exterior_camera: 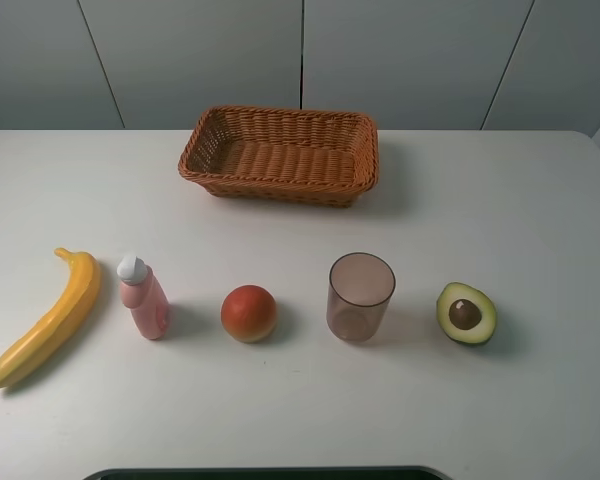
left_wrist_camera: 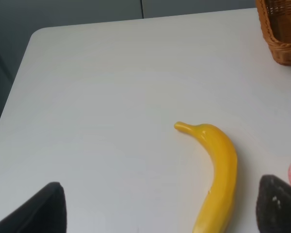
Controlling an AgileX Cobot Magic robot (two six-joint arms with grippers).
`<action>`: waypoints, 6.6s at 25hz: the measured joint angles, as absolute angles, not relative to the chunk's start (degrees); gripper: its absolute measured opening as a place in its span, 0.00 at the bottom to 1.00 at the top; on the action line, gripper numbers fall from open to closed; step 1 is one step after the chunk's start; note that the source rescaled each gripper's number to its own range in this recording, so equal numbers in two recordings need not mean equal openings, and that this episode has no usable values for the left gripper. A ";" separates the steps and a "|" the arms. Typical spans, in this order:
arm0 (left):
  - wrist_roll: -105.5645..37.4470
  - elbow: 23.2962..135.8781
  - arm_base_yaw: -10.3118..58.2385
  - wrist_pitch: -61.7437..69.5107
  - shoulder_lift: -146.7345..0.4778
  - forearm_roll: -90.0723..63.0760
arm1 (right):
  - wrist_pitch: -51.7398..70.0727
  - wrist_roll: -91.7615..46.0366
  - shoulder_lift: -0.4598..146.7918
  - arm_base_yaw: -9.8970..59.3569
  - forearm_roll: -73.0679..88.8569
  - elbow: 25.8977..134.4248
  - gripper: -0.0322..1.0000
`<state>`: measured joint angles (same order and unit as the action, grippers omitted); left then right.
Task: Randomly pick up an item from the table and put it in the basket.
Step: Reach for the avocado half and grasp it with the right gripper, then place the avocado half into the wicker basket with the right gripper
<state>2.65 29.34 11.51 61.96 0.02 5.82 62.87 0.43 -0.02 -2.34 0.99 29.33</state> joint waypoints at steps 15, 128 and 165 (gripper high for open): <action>2.65 29.34 11.51 61.96 0.02 5.82 | 62.87 0.43 -0.02 -2.34 0.99 29.33 1.00; 2.66 29.34 11.51 61.96 0.00 5.82 | 36.74 -8.18 100.43 10.13 14.56 38.61 0.04; 2.66 29.34 11.51 61.96 0.02 5.82 | 49.77 -11.16 108.82 19.09 11.23 94.09 0.04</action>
<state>2.66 29.34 11.51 61.96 0.02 5.82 49.77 -11.16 108.82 19.09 11.23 94.09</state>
